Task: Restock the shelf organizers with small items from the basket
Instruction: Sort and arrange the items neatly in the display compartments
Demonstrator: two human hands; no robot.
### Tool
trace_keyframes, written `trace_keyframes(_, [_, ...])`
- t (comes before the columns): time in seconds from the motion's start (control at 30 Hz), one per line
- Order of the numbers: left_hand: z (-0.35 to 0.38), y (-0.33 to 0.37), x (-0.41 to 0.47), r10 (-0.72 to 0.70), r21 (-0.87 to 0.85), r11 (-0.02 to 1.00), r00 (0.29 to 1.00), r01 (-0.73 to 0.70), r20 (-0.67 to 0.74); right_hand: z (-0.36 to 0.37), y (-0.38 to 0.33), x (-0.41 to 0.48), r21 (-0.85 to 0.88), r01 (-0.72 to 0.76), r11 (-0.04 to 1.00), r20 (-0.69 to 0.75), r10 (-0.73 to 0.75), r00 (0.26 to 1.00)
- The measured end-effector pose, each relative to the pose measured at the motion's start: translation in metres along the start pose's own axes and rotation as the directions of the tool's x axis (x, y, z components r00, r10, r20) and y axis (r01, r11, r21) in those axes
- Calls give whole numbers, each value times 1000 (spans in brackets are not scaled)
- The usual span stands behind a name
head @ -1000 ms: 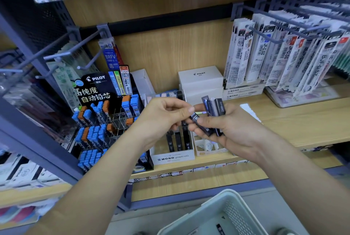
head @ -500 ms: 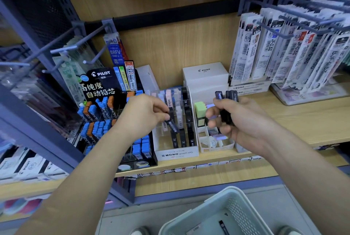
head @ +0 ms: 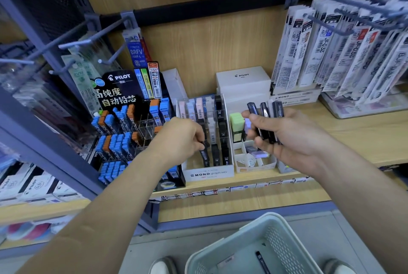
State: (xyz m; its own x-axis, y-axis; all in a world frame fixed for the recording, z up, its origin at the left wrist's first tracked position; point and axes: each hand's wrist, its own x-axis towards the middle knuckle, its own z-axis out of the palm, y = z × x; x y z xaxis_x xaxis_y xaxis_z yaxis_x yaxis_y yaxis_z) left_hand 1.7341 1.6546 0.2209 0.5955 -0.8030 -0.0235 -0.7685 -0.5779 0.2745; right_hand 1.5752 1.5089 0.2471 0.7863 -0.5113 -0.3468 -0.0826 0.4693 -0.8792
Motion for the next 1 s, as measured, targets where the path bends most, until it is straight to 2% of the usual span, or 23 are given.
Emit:
trace_keyframes(0.3, [22, -4, 6, 8, 120, 993, 999, -14, 52, 1, -1, 0, -100, -19, 995, 15, 20, 1000])
trace_keyframes(0.5, [27, -2, 8, 66, 241, 968, 997, -73, 37, 3, -2, 0, -6, -51, 999, 15, 51, 999])
trace_keyframes(0.6, [20, 2, 8, 90, 215, 972, 996, -89, 8, 3, 0, -1, 35, -52, 998, 46, 51, 998])
trace_keyframes(0.67, [10, 9, 5, 69, 82, 995, 992, -61, -106, 3, 2, -1, -4, -45, 999, 98, 45, 994])
trace_keyframes(0.7, [3, 14, 2, 19, -74, 997, 986, -31, -165, 3, 3, -1, -25, -40, 999, 116, 42, 992])
trace_keyframes(0.73, [-4, 18, -1, -56, -306, 952, 982, -3, -182, 3, 4, -1, -44, -37, 998, 125, 42, 991])
trace_keyframes(0.77, [-11, 24, -5, -118, -563, 826, 983, 19, -140, 3, 4, -1, -62, -33, 997, 134, 42, 990])
trace_keyframes(0.8, [-18, 30, -9, -138, -750, 661, 988, 40, -69, 3, 5, -1, -81, -30, 996, 145, 42, 989])
trace_keyframes(0.83, [-22, 35, -12, -122, -843, 535, 992, 53, -14, 3, 5, -2, -97, -30, 995, 155, 45, 987])
trace_keyframes(0.87, [-25, 39, -15, -93, -878, 475, 996, 55, 12, 3, 5, -2, -111, -31, 993, 168, 50, 985])
trace_keyframes(0.9, [-26, 43, -17, -68, -887, 459, 998, 48, 19, 3, 5, -2, -129, -30, 991, 180, 54, 982])
trace_keyframes(1.0, [-27, 46, -19, -64, -882, 470, 998, 38, 9, 6, 6, -2, -197, 4, 980, 192, 34, 981])
